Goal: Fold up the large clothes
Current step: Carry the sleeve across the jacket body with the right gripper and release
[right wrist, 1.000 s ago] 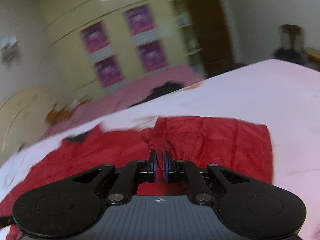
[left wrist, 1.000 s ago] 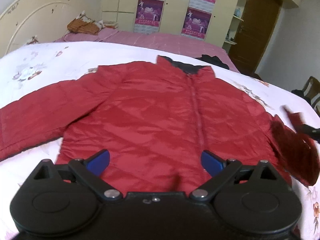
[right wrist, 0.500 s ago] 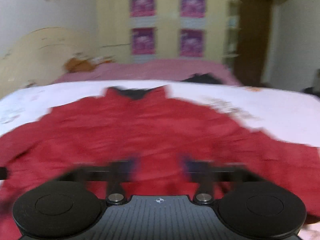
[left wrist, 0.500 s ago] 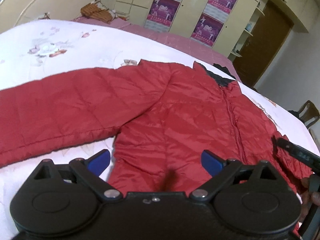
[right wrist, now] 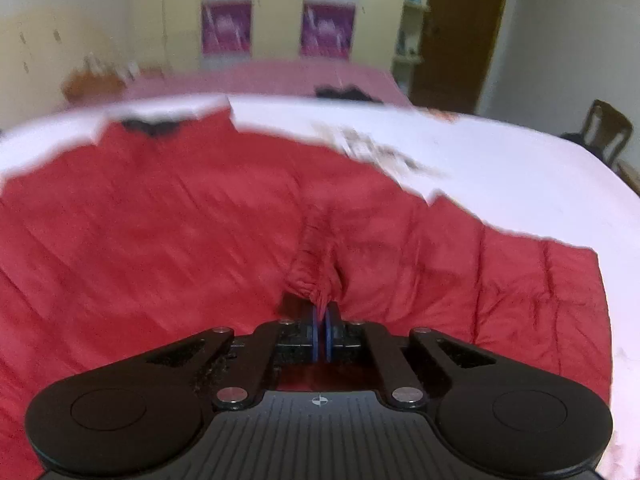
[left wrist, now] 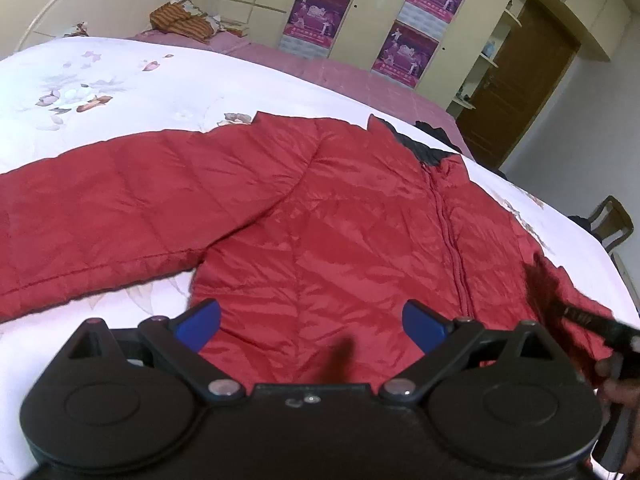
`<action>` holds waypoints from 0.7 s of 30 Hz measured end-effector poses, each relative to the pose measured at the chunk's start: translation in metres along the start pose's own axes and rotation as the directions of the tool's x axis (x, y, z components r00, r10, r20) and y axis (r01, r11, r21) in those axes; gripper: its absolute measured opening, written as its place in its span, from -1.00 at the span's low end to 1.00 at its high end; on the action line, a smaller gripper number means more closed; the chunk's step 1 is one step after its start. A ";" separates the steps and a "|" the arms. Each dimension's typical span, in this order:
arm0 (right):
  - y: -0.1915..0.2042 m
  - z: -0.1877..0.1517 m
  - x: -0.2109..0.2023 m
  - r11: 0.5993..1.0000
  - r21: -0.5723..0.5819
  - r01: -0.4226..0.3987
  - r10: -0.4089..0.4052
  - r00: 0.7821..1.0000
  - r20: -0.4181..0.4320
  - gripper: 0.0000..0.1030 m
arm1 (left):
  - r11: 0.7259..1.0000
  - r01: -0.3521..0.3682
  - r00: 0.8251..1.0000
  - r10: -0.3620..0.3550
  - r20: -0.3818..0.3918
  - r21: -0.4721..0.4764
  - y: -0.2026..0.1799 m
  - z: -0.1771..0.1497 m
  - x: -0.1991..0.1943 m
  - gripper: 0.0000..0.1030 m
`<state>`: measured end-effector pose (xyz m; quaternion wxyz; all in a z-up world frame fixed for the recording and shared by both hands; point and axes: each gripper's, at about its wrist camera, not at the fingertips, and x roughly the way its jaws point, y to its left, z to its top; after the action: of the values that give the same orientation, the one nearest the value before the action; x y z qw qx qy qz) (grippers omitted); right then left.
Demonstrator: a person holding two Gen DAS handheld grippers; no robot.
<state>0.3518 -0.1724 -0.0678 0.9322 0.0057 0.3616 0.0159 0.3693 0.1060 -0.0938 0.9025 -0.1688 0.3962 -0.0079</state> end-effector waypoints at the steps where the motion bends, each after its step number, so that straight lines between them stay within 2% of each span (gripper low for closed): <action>1: 0.008 0.003 -0.008 0.999 -0.018 -0.032 0.033 0.999 0.028 -0.94 | 1.000 -0.002 1.000 0.002 0.000 -0.003 0.001 0.001 0.000 0.88; 4: 0.046 0.011 -0.022 0.980 -0.082 -0.182 0.187 0.980 0.061 -0.94 | 1.000 -0.002 1.000 0.002 0.004 -0.018 0.006 0.003 -0.001 0.87; 9: 0.111 0.002 -0.013 0.916 -0.161 -0.366 0.370 0.929 -0.007 -0.95 | 0.994 0.025 1.000 -0.024 0.010 -0.104 0.025 0.010 -0.006 0.83; 15: 0.162 -0.015 0.005 0.870 -0.206 -0.448 0.438 0.894 -0.094 -0.94 | 0.994 0.027 1.000 -0.026 0.009 -0.101 0.037 0.019 -0.004 0.70; 16: 0.170 -0.017 0.009 0.866 -0.219 -0.450 0.434 0.893 -0.118 -0.94 | 0.994 0.026 1.000 -0.025 0.008 -0.102 0.038 0.020 -0.004 0.70; 18: 0.180 -0.019 0.009 0.868 -0.252 -0.428 0.410 0.904 -0.120 -0.89 | 0.994 0.030 1.000 -0.030 0.005 -0.102 0.039 0.021 -0.004 0.69; 19: 0.179 -0.017 0.003 0.869 -0.256 -0.423 0.409 0.906 -0.108 -0.49 | 0.994 0.040 0.999 -0.040 0.006 -0.100 0.038 0.022 -0.004 0.69; 20: 0.175 -0.015 -0.003 0.872 -0.251 -0.420 0.414 0.907 -0.079 0.17 | 0.994 0.053 0.999 -0.053 0.009 -0.098 0.036 0.023 -0.003 0.70; 21: 0.166 -0.013 -0.014 0.881 -0.244 -0.406 0.415 0.910 -0.017 0.39 | 0.993 0.068 0.998 -0.067 0.009 -0.094 0.033 0.025 -0.001 0.70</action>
<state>0.3289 -0.0068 -0.0641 0.9076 -0.0314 0.3307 0.2567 0.3824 0.1448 -0.0881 0.8939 -0.2246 0.3875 -0.0191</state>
